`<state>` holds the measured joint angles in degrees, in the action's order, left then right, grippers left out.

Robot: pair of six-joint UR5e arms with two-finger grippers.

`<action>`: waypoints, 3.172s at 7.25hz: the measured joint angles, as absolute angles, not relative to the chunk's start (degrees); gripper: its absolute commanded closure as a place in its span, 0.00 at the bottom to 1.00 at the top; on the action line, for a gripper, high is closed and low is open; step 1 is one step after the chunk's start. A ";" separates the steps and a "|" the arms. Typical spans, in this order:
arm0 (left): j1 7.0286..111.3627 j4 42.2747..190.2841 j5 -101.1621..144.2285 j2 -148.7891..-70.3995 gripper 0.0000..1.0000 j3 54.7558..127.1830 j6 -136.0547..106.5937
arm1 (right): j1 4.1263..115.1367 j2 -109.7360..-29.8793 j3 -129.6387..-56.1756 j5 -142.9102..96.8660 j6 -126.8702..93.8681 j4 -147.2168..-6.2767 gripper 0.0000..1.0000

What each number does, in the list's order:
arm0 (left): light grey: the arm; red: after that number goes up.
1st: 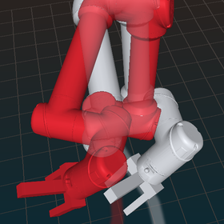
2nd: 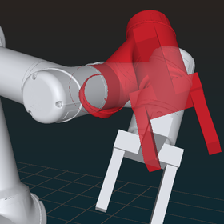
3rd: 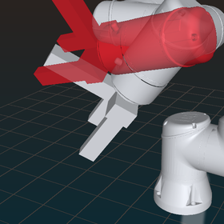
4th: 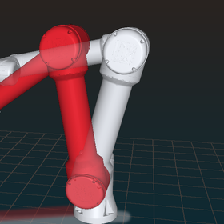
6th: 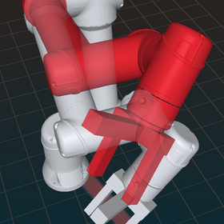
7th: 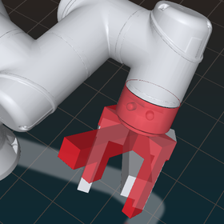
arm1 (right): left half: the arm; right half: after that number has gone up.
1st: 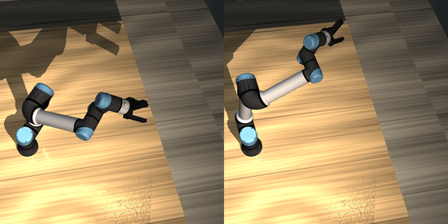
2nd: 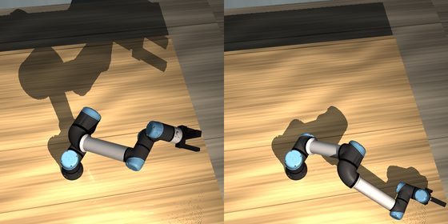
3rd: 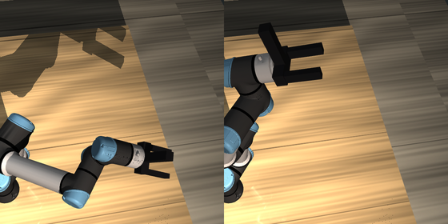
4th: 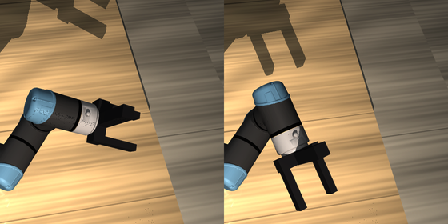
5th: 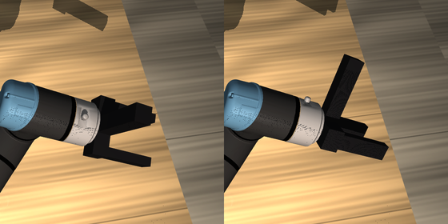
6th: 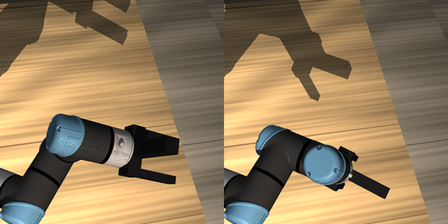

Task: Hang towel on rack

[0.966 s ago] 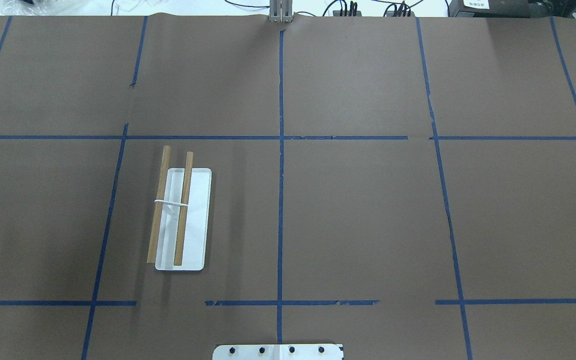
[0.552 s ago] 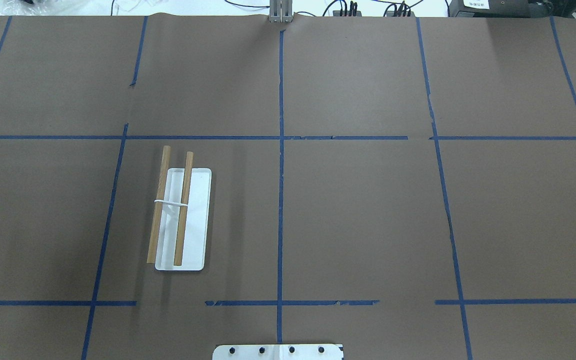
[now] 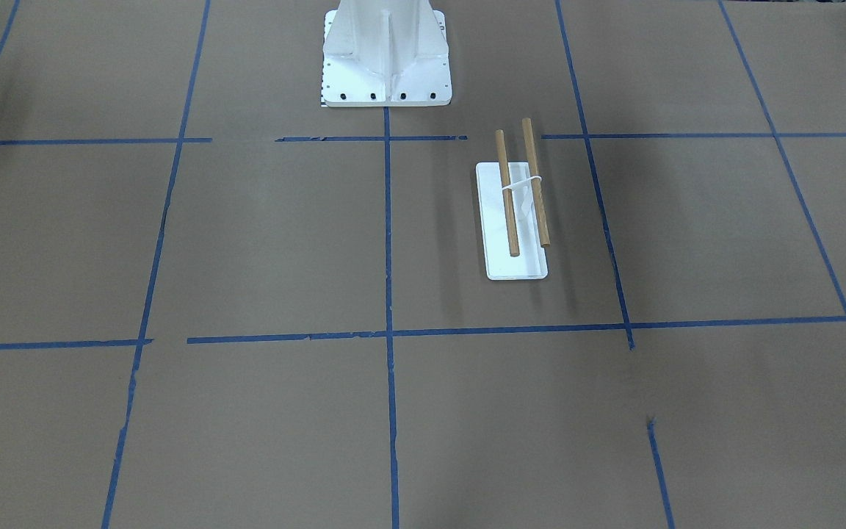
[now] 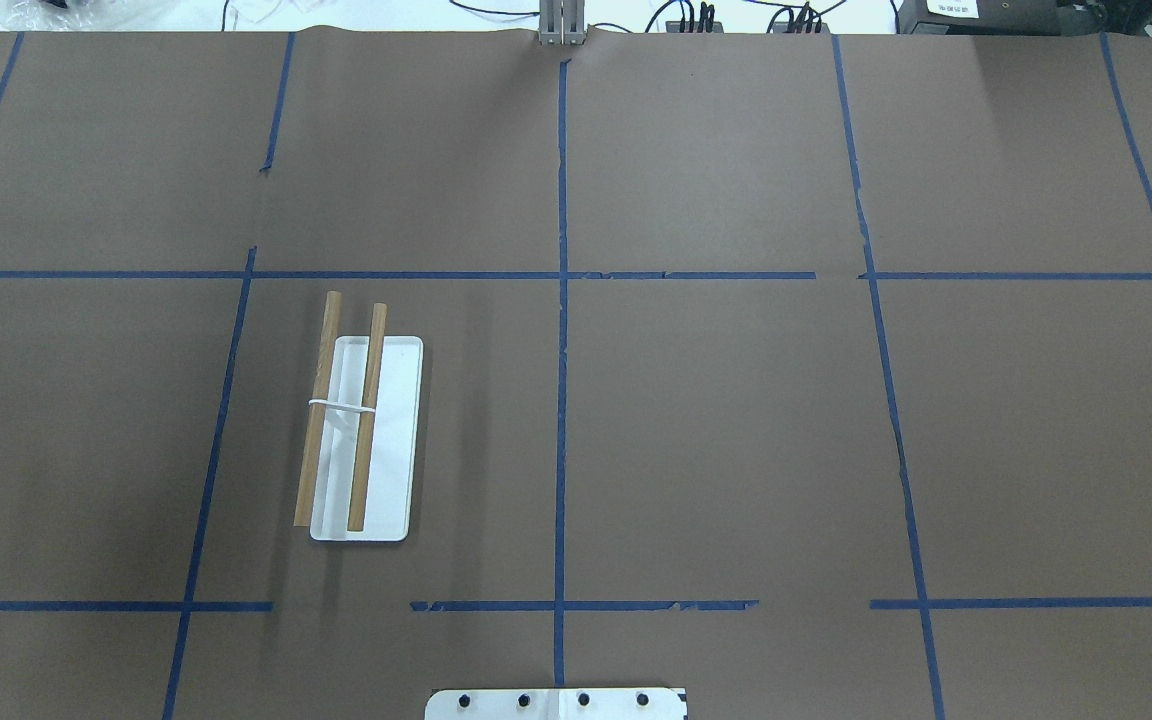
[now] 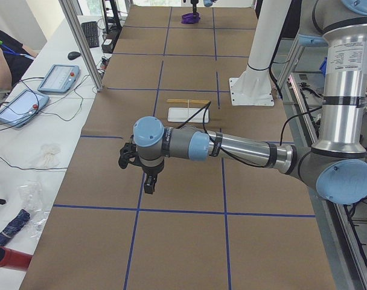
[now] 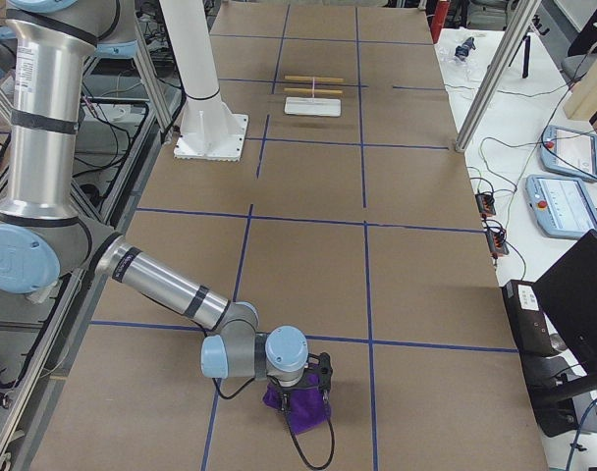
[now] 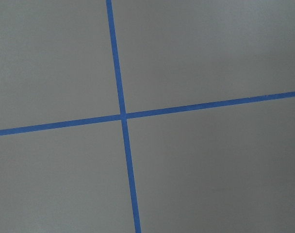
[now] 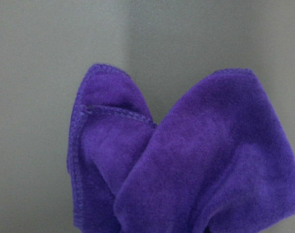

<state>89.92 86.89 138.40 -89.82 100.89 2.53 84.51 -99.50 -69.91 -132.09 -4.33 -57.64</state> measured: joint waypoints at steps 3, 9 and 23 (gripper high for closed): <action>89.84 86.94 138.43 -90.25 0.00 100.90 2.52 | 84.67 -99.66 -72.21 -132.24 -4.25 -57.46 1.00; 87.22 100.30 138.01 -93.10 0.00 99.88 -6.30 | 87.84 -95.42 -93.17 -134.03 -16.19 -58.05 1.00; 49.04 133.53 124.38 -122.28 0.03 98.78 -91.35 | 33.01 -63.03 -111.54 -108.45 -63.05 -63.10 1.00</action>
<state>49.04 133.53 124.38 -122.28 98.78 -91.35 33.01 -63.03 -111.54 -108.45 -63.05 -63.10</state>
